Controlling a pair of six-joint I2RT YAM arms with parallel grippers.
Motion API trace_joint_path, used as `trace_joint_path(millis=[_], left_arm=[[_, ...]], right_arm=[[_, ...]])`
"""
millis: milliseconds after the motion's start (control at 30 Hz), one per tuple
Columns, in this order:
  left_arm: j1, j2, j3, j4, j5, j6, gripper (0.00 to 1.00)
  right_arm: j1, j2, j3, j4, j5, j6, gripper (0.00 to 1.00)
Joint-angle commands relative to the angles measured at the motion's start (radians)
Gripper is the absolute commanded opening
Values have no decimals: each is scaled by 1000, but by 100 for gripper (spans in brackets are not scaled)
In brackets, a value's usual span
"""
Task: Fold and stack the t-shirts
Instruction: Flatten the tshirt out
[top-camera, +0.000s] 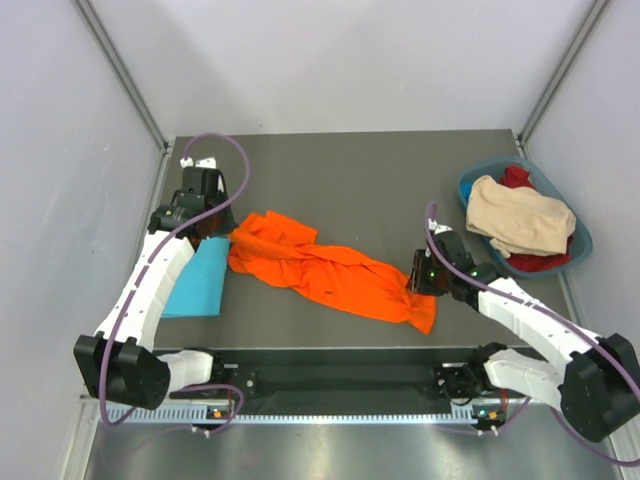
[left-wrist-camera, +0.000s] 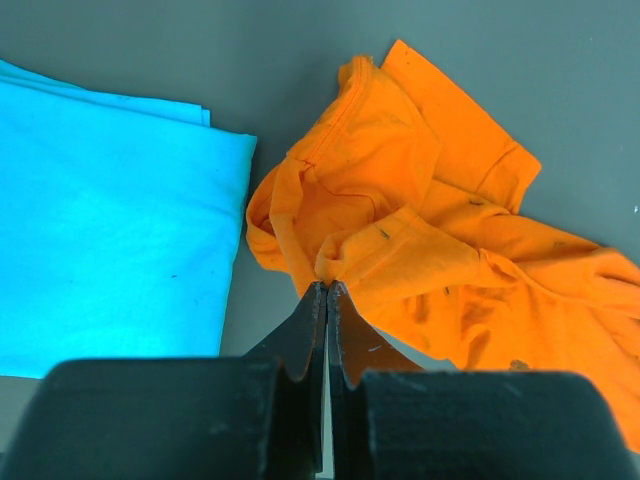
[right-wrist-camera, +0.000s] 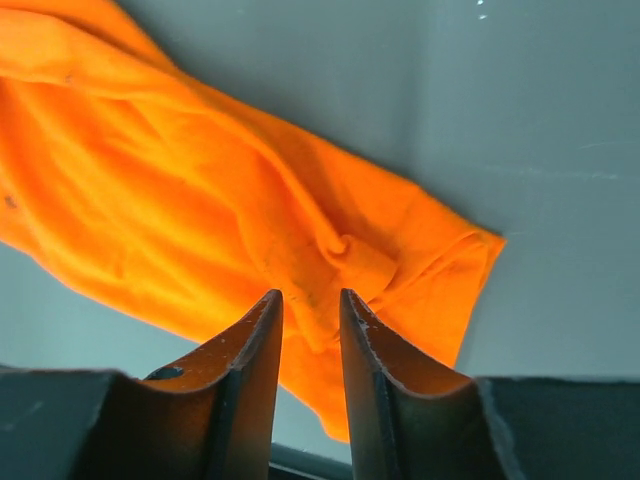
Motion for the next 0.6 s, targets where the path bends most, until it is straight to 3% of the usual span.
trace_joint_path(millis=[0,567], left_arm=[[-1,-5,-11,46,5,-9,0],[-1,14,3,54,17,2,0]], right_arm=[[-8,45,42,18,46,-53,30],[-66,185,45,74,-1,-116,37]])
